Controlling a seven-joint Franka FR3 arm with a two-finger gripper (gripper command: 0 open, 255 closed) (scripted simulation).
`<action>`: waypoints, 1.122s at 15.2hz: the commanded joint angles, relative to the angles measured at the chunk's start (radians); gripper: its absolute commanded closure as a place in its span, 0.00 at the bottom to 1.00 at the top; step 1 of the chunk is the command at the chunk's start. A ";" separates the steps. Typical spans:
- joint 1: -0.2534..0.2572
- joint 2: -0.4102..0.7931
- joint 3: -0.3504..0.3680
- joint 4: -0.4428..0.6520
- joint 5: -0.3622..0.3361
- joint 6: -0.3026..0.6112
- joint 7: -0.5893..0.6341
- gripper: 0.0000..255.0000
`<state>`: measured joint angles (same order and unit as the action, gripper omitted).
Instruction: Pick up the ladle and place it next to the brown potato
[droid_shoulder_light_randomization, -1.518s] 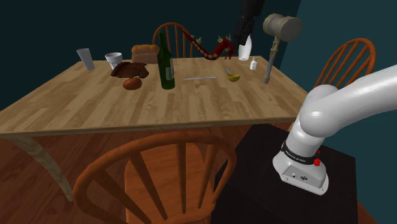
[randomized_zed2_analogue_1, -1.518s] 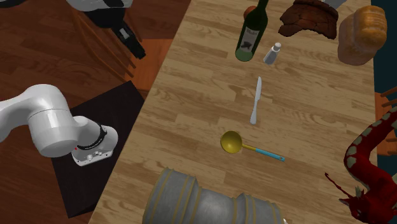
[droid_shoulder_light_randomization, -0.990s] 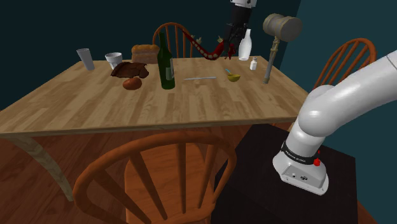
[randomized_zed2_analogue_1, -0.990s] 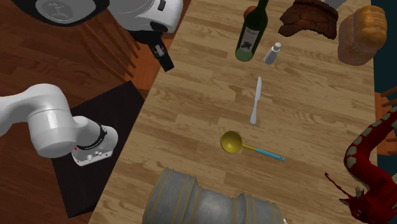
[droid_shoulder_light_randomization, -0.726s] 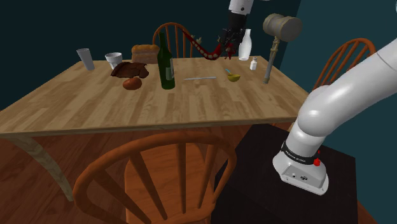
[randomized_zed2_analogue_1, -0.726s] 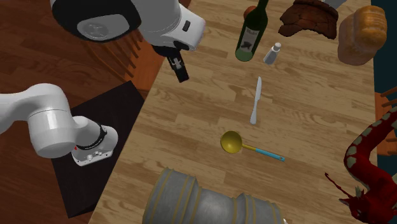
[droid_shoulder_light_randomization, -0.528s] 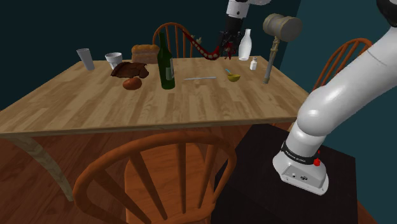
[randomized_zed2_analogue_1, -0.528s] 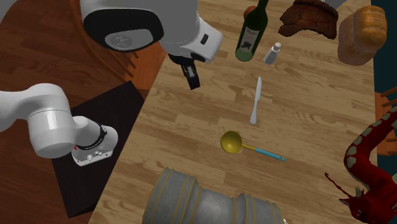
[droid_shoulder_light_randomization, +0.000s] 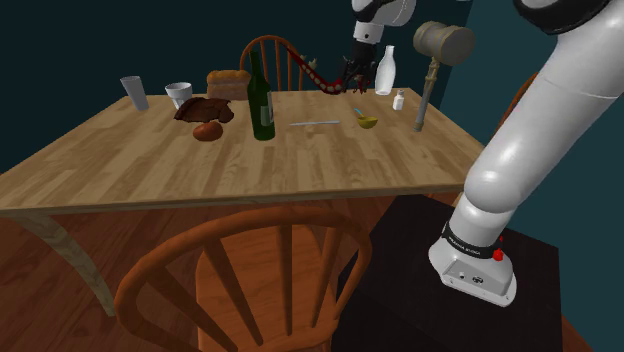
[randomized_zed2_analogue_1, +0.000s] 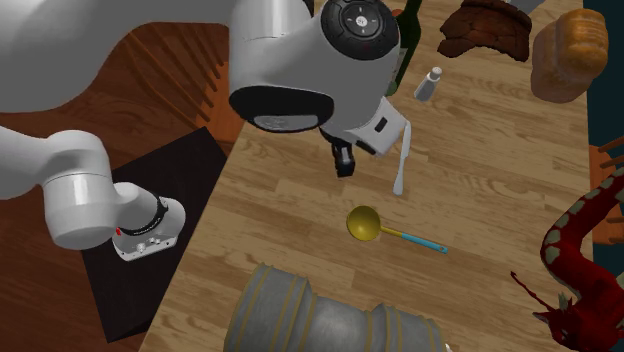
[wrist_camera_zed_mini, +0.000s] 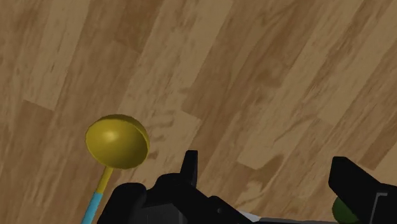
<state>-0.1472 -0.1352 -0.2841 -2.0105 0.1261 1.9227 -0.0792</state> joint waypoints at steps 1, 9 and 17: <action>-0.014 0.061 -0.020 0.030 0.022 0.017 0.004 0.00; -0.091 0.321 -0.087 0.198 0.134 0.038 0.004 0.00; -0.206 0.579 -0.119 0.395 0.253 0.021 0.022 0.00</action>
<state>-0.3385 0.4142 -0.3999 -1.6313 0.3644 1.9401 -0.0599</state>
